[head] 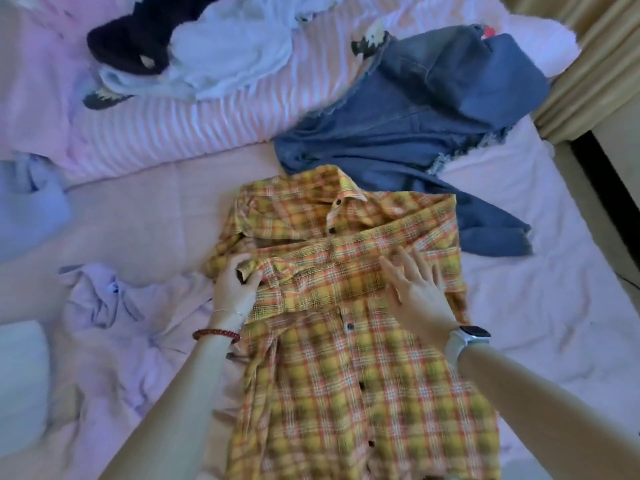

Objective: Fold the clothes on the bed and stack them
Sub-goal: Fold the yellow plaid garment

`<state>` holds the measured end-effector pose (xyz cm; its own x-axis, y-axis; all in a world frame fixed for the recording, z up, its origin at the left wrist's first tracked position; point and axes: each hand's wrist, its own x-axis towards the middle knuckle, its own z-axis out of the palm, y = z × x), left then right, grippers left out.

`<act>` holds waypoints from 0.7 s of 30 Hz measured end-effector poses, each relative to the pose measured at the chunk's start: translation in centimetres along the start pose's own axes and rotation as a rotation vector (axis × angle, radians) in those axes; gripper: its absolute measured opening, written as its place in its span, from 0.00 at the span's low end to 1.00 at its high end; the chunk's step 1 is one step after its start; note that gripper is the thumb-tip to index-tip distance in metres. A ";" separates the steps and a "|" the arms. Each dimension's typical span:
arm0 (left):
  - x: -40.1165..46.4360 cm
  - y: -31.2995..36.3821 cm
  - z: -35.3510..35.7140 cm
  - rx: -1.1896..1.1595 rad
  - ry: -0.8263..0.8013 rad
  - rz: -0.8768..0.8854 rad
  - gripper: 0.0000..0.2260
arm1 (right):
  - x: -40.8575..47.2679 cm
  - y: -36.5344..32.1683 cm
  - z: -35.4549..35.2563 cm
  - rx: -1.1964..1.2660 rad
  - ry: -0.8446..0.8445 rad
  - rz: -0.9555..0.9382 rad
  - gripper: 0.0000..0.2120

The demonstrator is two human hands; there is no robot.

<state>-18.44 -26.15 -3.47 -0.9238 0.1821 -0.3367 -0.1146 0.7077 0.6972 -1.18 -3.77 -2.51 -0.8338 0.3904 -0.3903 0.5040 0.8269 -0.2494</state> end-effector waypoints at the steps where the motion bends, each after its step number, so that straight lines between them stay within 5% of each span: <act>1: 0.3 -0.5 0.0 0.011 0.007 0.010 0.15 | 0.3 -0.1 0.3 -0.035 -0.031 0.030 0.24; 8: 1.3 -4.9 -1.3 0.219 0.151 -0.045 0.18 | 0.7 0.1 1.4 -0.125 -0.089 0.040 0.25; 11: 0.6 -4.1 -0.6 0.423 0.156 0.018 0.21 | 1.1 1.0 1.5 -0.135 0.087 0.000 0.23; 15: -0.4 -0.5 3.3 0.530 0.051 0.483 0.12 | 2.1 2.1 1.3 -0.191 0.127 -0.004 0.24; 21: 2.2 4.4 9.4 0.558 -0.189 0.422 0.15 | 4.1 4.1 0.9 -0.195 0.369 -0.145 0.17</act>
<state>-17.57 -16.24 -7.14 -0.7635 0.5957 -0.2493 0.4878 0.7851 0.3818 -2.30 0.84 -5.92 -0.9351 0.3541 -0.0124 0.3537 0.9308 -0.0922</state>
